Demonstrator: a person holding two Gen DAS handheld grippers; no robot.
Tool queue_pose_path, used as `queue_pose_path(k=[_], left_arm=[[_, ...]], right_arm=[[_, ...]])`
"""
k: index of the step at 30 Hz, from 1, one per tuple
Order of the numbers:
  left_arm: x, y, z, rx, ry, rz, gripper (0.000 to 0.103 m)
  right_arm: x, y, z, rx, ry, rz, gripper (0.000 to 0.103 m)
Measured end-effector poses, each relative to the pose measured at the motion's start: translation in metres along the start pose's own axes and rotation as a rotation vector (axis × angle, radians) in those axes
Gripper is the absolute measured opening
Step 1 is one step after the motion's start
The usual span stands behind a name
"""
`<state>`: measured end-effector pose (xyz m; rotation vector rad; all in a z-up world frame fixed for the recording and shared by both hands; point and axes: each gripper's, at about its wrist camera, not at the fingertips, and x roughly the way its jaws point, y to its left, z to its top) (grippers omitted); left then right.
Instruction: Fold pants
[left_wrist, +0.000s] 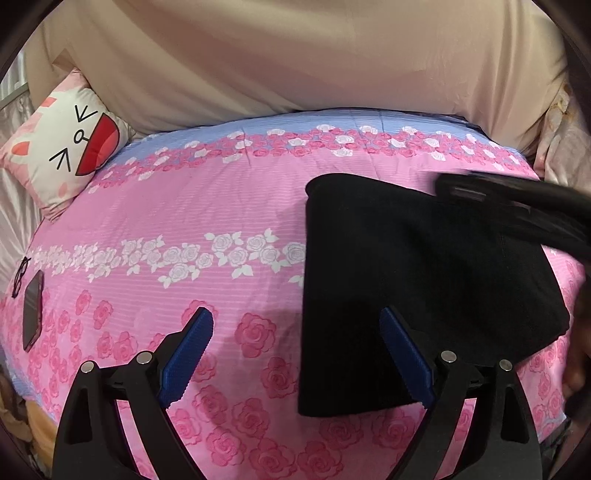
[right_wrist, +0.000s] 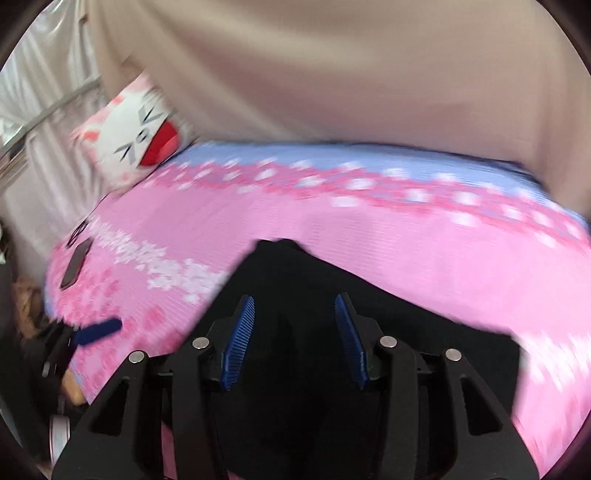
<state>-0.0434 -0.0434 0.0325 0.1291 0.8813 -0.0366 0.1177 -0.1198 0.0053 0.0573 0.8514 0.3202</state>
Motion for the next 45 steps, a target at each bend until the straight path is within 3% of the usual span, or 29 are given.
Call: queue_pose_path(k=[4, 8, 11, 15, 18, 20, 23, 26, 29, 33, 38, 39, 43, 45], left_arm=[[-0.001, 0.009, -0.006, -0.002, 0.011, 0.017, 0.09], [0.006, 0.017, -0.013, -0.016, 0.04, 0.019, 0.09], [0.009, 0.018, -0.012, -0.024, 0.044, 0.004, 0.09], [0.006, 0.018, -0.009, -0.005, 0.033, -0.006, 0.09], [0.0, 0.019, -0.01, -0.001, 0.018, -0.018, 0.09], [0.001, 0.018, -0.011, -0.002, 0.024, -0.028, 0.09], [0.008, 0.01, -0.011, 0.01, 0.04, -0.045, 0.09], [0.01, -0.002, -0.008, 0.029, 0.039, -0.047, 0.09], [0.007, -0.008, -0.005, 0.038, 0.029, -0.046, 0.09], [0.0, -0.015, -0.008, 0.036, 0.026, -0.042, 0.09], [0.001, -0.021, -0.014, 0.037, 0.044, -0.02, 0.09], [0.002, -0.023, -0.014, 0.037, 0.05, -0.017, 0.09], [0.001, -0.027, -0.015, 0.039, 0.054, -0.007, 0.09], [-0.003, -0.027, -0.014, 0.04, 0.047, 0.006, 0.09]], right_arm=[[0.084, 0.027, 0.025, -0.075, 0.155, 0.079, 0.047], [0.133, 0.038, 0.027, -0.138, 0.196, -0.001, 0.057], [0.138, 0.053, 0.028, -0.213, 0.189, -0.084, 0.059], [0.075, 0.029, 0.029, -0.066, 0.057, 0.03, 0.056], [0.014, -0.007, 0.003, 0.021, -0.016, -0.036, 0.056], [-0.012, -0.037, -0.027, 0.094, 0.007, -0.094, 0.057], [-0.026, -0.077, -0.084, 0.161, 0.104, -0.264, 0.055], [-0.055, -0.094, -0.104, 0.265, 0.038, -0.242, 0.055], [-0.084, -0.085, -0.105, 0.257, -0.019, -0.257, 0.057], [-0.092, -0.093, -0.124, 0.276, 0.021, -0.248, 0.057], [-0.083, -0.102, -0.142, 0.334, 0.024, -0.138, 0.056], [-0.081, -0.1, -0.145, 0.331, 0.021, -0.139, 0.053], [-0.083, -0.088, -0.141, 0.266, 0.001, -0.153, 0.017], [-0.1, -0.085, -0.134, 0.27, -0.042, -0.145, 0.014]])
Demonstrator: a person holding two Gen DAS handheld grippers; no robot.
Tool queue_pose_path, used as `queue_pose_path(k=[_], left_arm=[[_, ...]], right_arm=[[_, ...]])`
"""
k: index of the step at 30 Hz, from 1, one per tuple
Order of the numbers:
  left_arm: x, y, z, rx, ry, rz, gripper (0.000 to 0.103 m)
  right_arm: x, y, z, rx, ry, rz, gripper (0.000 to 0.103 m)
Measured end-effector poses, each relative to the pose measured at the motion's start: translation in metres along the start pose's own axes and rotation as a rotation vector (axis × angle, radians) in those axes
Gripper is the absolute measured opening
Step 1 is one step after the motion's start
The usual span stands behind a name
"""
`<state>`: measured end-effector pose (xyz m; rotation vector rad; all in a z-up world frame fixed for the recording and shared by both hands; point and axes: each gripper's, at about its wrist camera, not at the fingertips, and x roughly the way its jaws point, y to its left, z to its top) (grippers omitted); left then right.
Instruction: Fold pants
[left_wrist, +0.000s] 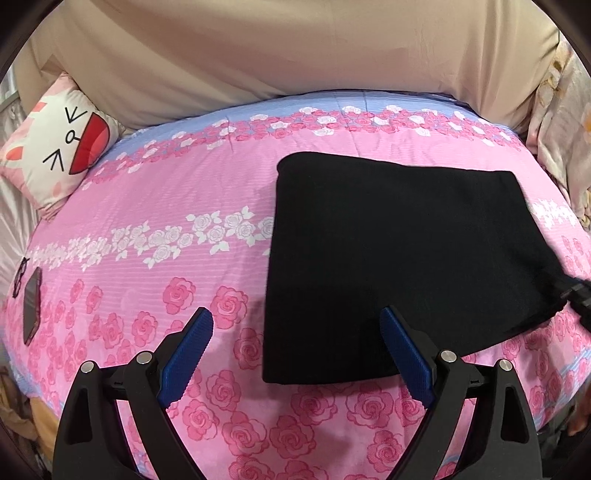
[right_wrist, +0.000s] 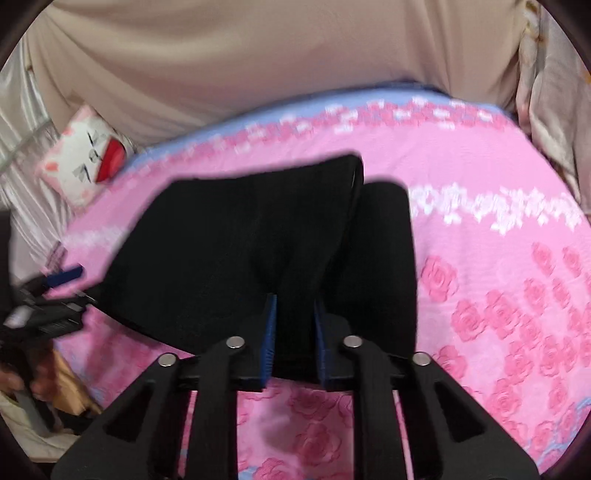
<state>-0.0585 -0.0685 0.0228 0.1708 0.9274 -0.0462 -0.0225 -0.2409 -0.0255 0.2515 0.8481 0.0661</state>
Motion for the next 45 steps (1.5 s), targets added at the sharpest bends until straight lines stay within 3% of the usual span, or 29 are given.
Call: queue_pose_path(k=[3, 6, 7, 11, 13, 16, 26, 29, 33, 39, 42, 45], left_arm=[[-0.004, 0.0, -0.001, 0.004, -0.012, 0.008, 0.09], [0.004, -0.003, -0.003, 0.009, 0.007, -0.001, 0.092], [0.007, -0.004, -0.004, 0.01, 0.014, -0.004, 0.092], [0.003, -0.006, -0.003, 0.018, 0.005, 0.015, 0.092], [0.0, -0.004, -0.002, 0.007, -0.001, -0.002, 0.092], [0.004, -0.007, 0.0, 0.004, 0.009, -0.007, 0.092], [0.01, -0.012, -0.003, 0.028, 0.029, 0.017, 0.092], [0.012, -0.011, -0.003, 0.027, 0.034, 0.012, 0.092], [0.016, -0.012, -0.003, 0.029, 0.046, 0.004, 0.092], [0.019, -0.011, -0.002, 0.027, 0.053, -0.001, 0.092], [0.021, -0.011, -0.002, 0.023, 0.054, -0.008, 0.092], [0.023, -0.013, -0.003, 0.027, 0.056, 0.001, 0.092]], right_arm=[[-0.026, -0.007, 0.003, -0.001, -0.051, -0.03, 0.012], [0.005, -0.027, -0.012, 0.003, 0.036, -0.1, 0.014], [0.016, -0.035, -0.021, 0.02, 0.023, -0.085, 0.015], [-0.015, -0.034, -0.007, 0.094, -0.042, -0.018, 0.016], [-0.033, -0.02, 0.004, 0.041, -0.088, -0.047, 0.016], [-0.036, 0.0, 0.019, -0.014, -0.116, -0.019, 0.016], [0.068, 0.055, 0.061, -0.181, 0.036, 0.023, 0.016], [0.091, 0.05, 0.059, -0.21, 0.062, -0.041, 0.015], [0.095, 0.022, 0.062, -0.119, 0.055, -0.035, 0.005], [0.056, 0.023, 0.058, -0.094, -0.016, -0.083, 0.011], [0.068, 0.003, 0.046, -0.088, 0.052, -0.162, 0.012], [0.052, -0.011, 0.042, 0.006, 0.037, -0.092, 0.013]])
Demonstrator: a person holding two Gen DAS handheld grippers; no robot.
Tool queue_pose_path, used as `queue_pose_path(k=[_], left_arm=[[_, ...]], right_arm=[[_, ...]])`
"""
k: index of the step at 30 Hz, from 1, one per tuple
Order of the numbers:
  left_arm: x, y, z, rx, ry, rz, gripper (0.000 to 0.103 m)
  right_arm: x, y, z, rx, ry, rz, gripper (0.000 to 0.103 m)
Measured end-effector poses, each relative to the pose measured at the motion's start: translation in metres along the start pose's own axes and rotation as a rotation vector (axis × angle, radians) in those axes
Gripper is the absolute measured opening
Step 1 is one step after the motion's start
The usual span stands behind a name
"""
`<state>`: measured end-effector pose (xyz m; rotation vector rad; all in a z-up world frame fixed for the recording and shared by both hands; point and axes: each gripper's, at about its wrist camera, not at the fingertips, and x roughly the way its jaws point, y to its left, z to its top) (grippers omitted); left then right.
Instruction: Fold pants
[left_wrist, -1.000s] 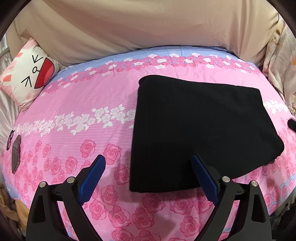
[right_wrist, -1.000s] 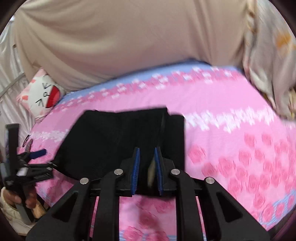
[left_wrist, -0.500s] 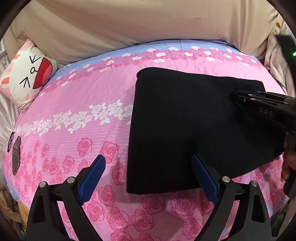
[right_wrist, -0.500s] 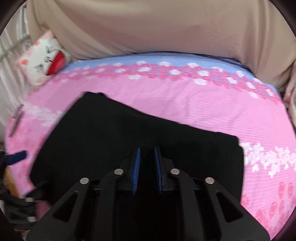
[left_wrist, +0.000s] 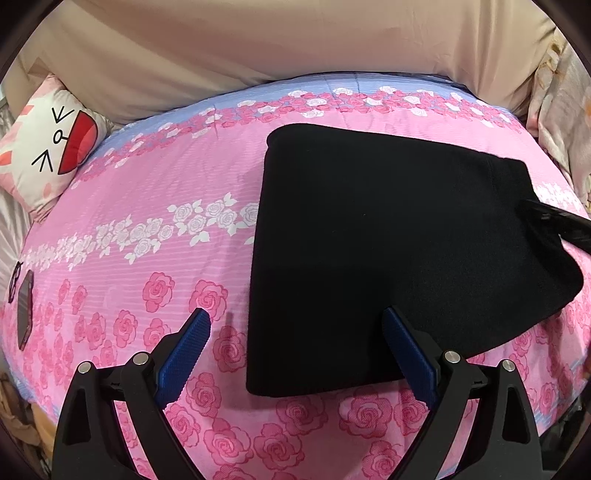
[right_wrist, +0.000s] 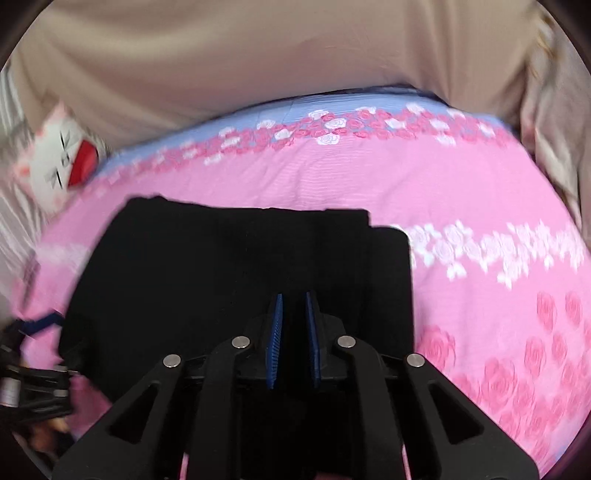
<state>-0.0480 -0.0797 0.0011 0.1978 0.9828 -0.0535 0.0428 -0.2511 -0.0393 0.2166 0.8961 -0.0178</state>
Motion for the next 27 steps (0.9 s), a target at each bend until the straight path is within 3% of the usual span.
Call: queue_pose_path(k=[2, 3, 4, 5, 6, 11, 13, 14, 15, 18, 19, 22, 23, 25, 27], left_arm=[[-0.001, 0.0, 0.0, -0.002, -0.001, -0.001, 0.092], [-0.002, 0.001, 0.0, -0.004, -0.003, -0.008, 0.092], [-0.003, 0.001, 0.0, -0.004, -0.004, -0.027, 0.092], [-0.004, 0.002, 0.001, -0.003, -0.001, -0.061, 0.092], [-0.005, 0.006, 0.002, -0.01, 0.01, -0.127, 0.092], [0.008, 0.043, 0.007, -0.177, 0.077, -0.434, 0.092], [0.031, 0.05, 0.008, -0.23, 0.166, -0.537, 0.092], [0.04, 0.051, 0.007, -0.255, 0.208, -0.553, 0.092], [0.038, 0.052, 0.007, -0.262, 0.167, -0.56, 0.092], [0.039, 0.037, 0.009, -0.194, 0.177, -0.543, 0.09], [0.039, 0.03, 0.009, -0.164, 0.172, -0.519, 0.09], [0.036, 0.019, 0.007, -0.13, 0.148, -0.469, 0.089], [0.036, 0.019, 0.007, -0.137, 0.14, -0.457, 0.082], [0.036, 0.02, 0.009, -0.151, 0.126, -0.458, 0.065], [0.031, 0.025, 0.01, -0.161, 0.095, -0.484, 0.036]], right_arm=[[-0.021, -0.004, -0.002, 0.01, -0.04, -0.012, 0.02], [-0.029, -0.007, -0.003, 0.022, -0.048, -0.004, 0.043], [-0.038, -0.013, -0.006, 0.047, -0.056, 0.004, 0.078], [-0.044, -0.018, -0.008, 0.067, -0.065, 0.006, 0.088], [-0.05, -0.022, -0.011, 0.075, -0.068, 0.012, 0.092], [-0.048, -0.049, -0.035, 0.148, 0.012, 0.088, 0.091], [-0.037, -0.057, -0.045, 0.208, 0.057, 0.145, 0.091], [-0.031, -0.06, -0.049, 0.226, 0.074, 0.167, 0.091], [-0.026, -0.06, -0.052, 0.241, 0.086, 0.173, 0.091], [-0.012, -0.054, -0.059, 0.272, 0.1, 0.244, 0.092], [-0.012, -0.05, -0.058, 0.251, 0.091, 0.242, 0.086], [-0.007, -0.037, -0.058, 0.211, 0.069, 0.2, 0.082], [-0.007, -0.034, -0.058, 0.202, 0.06, 0.184, 0.075], [-0.009, -0.032, -0.057, 0.213, 0.039, 0.211, 0.049], [-0.013, -0.03, -0.055, 0.213, 0.02, 0.209, 0.042]])
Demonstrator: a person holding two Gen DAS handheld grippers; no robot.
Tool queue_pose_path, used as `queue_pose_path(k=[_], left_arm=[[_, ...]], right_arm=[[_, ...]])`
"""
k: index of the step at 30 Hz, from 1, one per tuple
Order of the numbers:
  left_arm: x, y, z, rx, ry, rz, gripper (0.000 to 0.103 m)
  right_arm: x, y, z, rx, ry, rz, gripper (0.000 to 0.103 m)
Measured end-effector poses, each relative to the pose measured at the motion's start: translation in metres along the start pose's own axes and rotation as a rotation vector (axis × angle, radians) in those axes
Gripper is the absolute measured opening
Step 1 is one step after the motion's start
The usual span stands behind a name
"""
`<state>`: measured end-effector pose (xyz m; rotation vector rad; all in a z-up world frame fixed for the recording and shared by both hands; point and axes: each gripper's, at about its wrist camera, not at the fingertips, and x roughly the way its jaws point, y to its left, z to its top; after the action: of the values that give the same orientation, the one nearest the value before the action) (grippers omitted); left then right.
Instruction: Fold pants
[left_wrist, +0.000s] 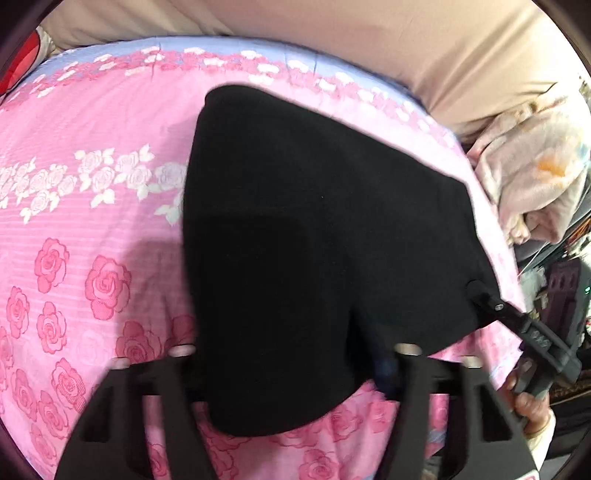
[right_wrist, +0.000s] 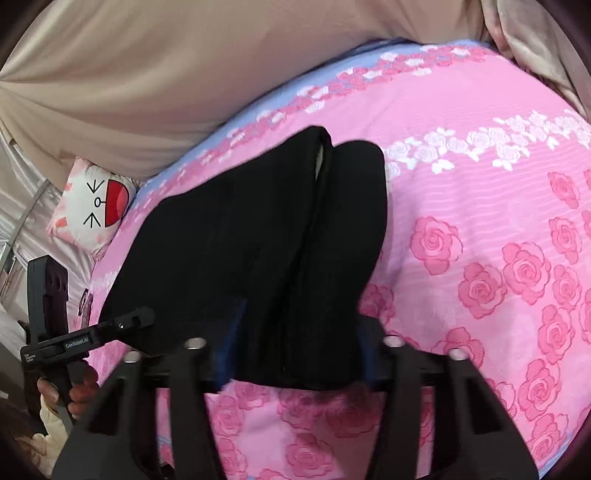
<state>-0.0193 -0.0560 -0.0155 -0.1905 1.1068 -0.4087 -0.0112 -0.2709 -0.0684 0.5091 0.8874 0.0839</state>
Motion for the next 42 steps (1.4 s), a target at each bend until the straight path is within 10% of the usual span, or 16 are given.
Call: queue_pose_path(k=[8, 11, 15, 17, 20, 22, 27, 42], left_arm=[[-0.031, -0.008, -0.001, 0.019, -0.032, -0.033, 0.025], [-0.041, 0.001, -0.011, -0.01, 0.041, -0.106, 0.047], [-0.02, 0.032, -0.019, -0.159, 0.085, -0.162, 0.058], [-0.013, 0.041, -0.016, -0.229, 0.08, -0.226, 0.066], [0.004, 0.038, -0.011, -0.227, 0.117, -0.256, 0.064], [0.005, 0.027, -0.007, -0.158, 0.105, -0.212, 0.043], [-0.017, 0.004, -0.006, -0.071, 0.035, -0.137, 0.028], [-0.19, -0.045, 0.071, 0.191, -0.406, -0.21, 0.027]], right_arm=[[-0.033, 0.02, 0.002, -0.019, -0.033, 0.054, 0.033], [-0.043, 0.025, -0.009, -0.042, 0.002, 0.048, 0.035], [-0.02, 0.0, -0.028, 0.018, 0.071, -0.013, 0.073], [-0.016, -0.007, -0.029, 0.064, 0.068, 0.036, 0.074], [-0.008, -0.006, -0.028, 0.055, 0.044, 0.057, 0.069], [-0.002, 0.001, -0.028, 0.023, 0.039, 0.052, 0.046], [-0.026, 0.029, -0.019, -0.011, -0.014, 0.052, 0.036], [-0.139, 0.145, 0.079, -0.337, -0.371, 0.158, 0.033]])
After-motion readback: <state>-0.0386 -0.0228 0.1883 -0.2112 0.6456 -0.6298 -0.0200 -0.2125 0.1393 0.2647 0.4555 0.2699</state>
